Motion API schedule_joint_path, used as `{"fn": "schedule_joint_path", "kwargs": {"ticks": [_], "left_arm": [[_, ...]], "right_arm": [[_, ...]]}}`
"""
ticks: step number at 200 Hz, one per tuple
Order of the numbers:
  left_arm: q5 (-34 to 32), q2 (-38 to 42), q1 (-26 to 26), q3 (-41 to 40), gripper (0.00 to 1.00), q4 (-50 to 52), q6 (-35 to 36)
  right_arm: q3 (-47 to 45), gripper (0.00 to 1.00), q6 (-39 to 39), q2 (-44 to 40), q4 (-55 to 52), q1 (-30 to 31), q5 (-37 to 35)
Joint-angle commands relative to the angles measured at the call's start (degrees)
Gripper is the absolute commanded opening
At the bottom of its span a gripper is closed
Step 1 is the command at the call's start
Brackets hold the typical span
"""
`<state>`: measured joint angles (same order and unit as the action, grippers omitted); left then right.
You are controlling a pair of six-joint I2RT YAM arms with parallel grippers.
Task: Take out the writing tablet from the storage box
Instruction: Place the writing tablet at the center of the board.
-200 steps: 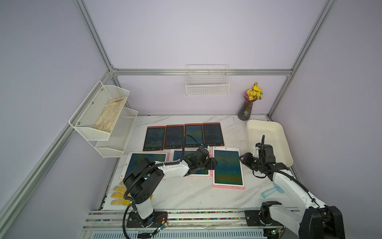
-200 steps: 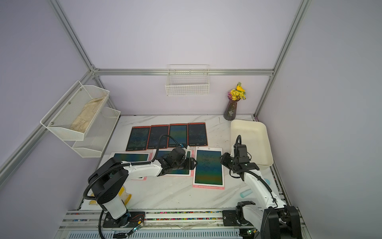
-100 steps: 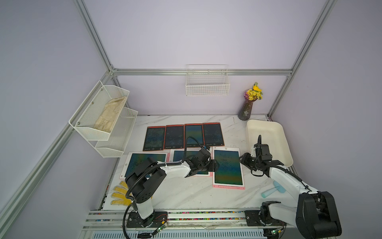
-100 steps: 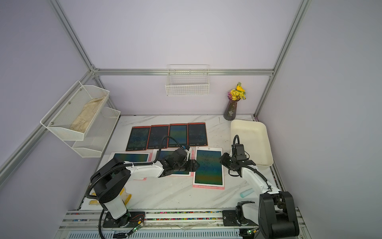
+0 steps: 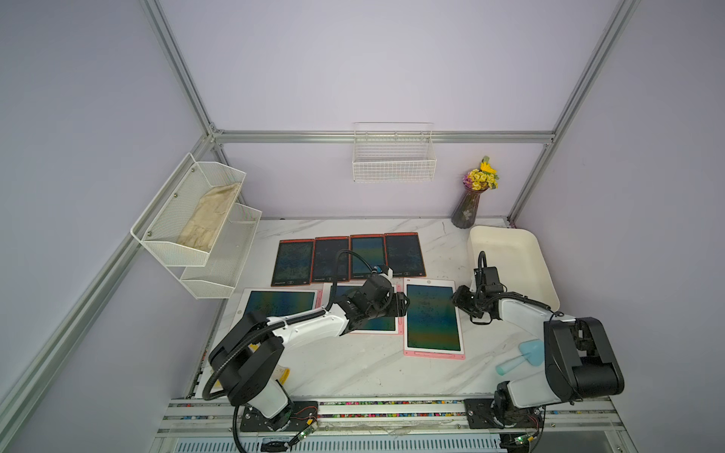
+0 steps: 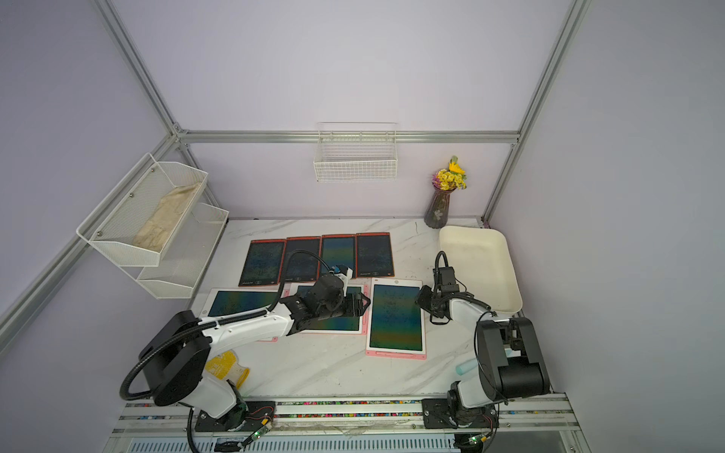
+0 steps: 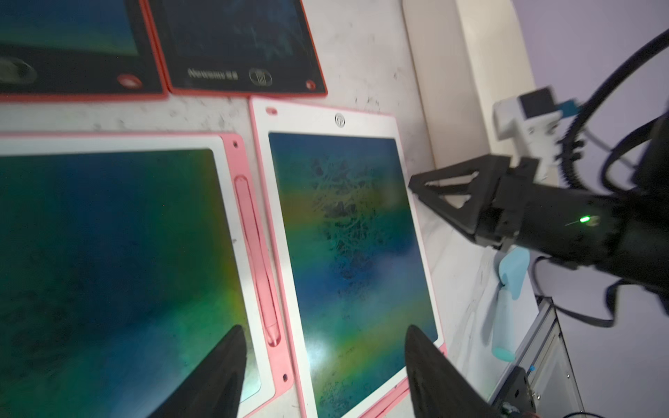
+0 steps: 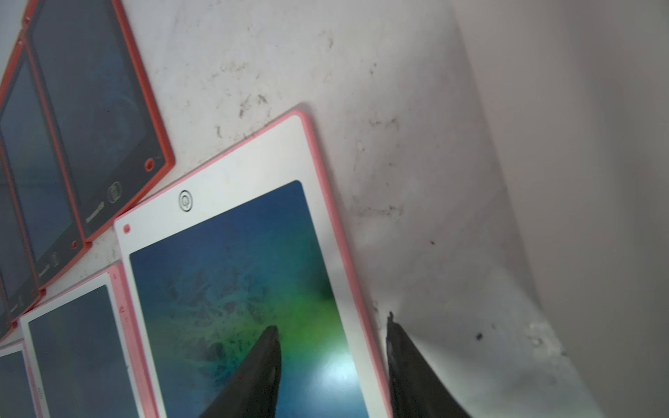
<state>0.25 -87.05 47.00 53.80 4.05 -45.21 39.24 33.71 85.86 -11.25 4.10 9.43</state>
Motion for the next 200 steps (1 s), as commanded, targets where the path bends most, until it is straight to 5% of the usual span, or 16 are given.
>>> {"fn": "schedule_joint_path", "kwargs": {"ticks": [1, 126, 200], "left_arm": [[-6.39, 5.52, -1.42, -1.76, 0.7, 5.22, 1.0], [-8.37, 17.61, -11.38, -9.13, 0.74, 11.91, 2.23], [-9.73, 22.33, -14.62, -11.35, 0.77, 16.0, 3.51]], "right_arm": [[1.81, 0.51, -1.22, 2.34, 2.64, 0.21, -2.33], [11.8, 0.5, -3.84, 15.11, 4.27, 3.57, 3.49], [18.02, 0.56, -3.98, 9.56, -1.36, 4.14, -9.08]]}}
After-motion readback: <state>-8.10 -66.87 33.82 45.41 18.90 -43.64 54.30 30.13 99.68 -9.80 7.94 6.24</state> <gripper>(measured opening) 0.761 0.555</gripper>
